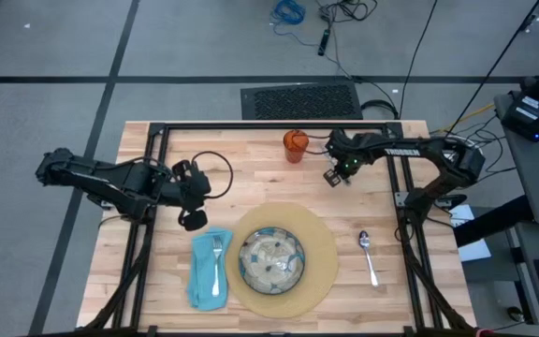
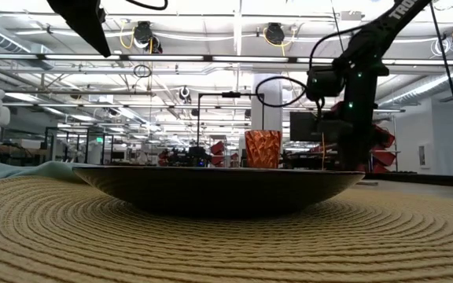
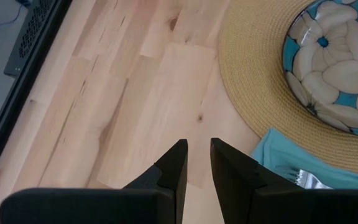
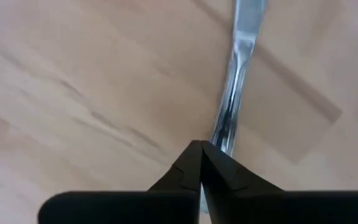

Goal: Set table place
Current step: Move the silver knife to the left side of the silver spoon

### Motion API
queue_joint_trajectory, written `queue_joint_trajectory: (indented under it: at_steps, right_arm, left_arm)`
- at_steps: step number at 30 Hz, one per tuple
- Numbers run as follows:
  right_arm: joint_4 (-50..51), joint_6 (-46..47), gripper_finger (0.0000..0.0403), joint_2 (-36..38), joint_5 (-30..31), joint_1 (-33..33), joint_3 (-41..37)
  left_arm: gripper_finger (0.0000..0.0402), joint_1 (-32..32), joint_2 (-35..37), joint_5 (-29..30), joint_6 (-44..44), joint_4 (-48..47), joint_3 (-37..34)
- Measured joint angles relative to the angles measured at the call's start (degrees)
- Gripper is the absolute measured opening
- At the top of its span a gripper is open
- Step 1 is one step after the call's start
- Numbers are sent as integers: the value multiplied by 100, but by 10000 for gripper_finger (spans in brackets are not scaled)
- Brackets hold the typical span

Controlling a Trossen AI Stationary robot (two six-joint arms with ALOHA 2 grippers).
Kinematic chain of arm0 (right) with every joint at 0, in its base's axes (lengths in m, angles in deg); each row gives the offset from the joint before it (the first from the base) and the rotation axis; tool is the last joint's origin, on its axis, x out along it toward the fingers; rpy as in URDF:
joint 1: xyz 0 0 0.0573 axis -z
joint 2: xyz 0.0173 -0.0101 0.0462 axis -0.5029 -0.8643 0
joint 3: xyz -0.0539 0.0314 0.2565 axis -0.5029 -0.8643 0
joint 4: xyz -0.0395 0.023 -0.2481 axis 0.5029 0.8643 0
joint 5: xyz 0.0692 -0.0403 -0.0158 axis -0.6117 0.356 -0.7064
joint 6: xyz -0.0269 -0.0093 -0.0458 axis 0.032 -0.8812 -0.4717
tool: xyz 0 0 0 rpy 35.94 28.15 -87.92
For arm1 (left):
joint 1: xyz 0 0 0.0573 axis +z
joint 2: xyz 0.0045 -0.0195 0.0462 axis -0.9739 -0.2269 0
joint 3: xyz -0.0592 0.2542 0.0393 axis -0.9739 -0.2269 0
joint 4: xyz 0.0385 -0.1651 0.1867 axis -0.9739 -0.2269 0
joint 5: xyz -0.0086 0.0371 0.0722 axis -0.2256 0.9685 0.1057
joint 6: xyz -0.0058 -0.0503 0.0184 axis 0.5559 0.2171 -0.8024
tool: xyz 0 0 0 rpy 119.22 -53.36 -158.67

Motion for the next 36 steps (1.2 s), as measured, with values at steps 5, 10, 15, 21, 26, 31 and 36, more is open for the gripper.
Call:
queue_joint_trajectory:
  at_steps: [5,10,15,21,26,31,36]
  right_arm:
    - [188,375,4,45,245,-435,4]
    - [199,673,2,68,634,-530,9]
    - [-365,719,1,83,479,-356,13]
    - [-852,606,7,85,498,-20,22]
    - [-1165,525,61,88,486,238,22]
    - [-1114,545,104,9,469,489,22]
    - [-1167,472,102,-115,348,562,22]
  left_arm:
    - [56,-66,0,24,0,-2,0]
    - [56,-168,0,30,5,0,0]
    - [56,-238,0,37,37,-2,0]
    - [56,-297,0,39,54,-2,0]
    - [56,-297,0,39,55,-2,0]
    - [56,-297,0,40,59,-2,0]
    - [56,-297,0,42,149,-2,0]
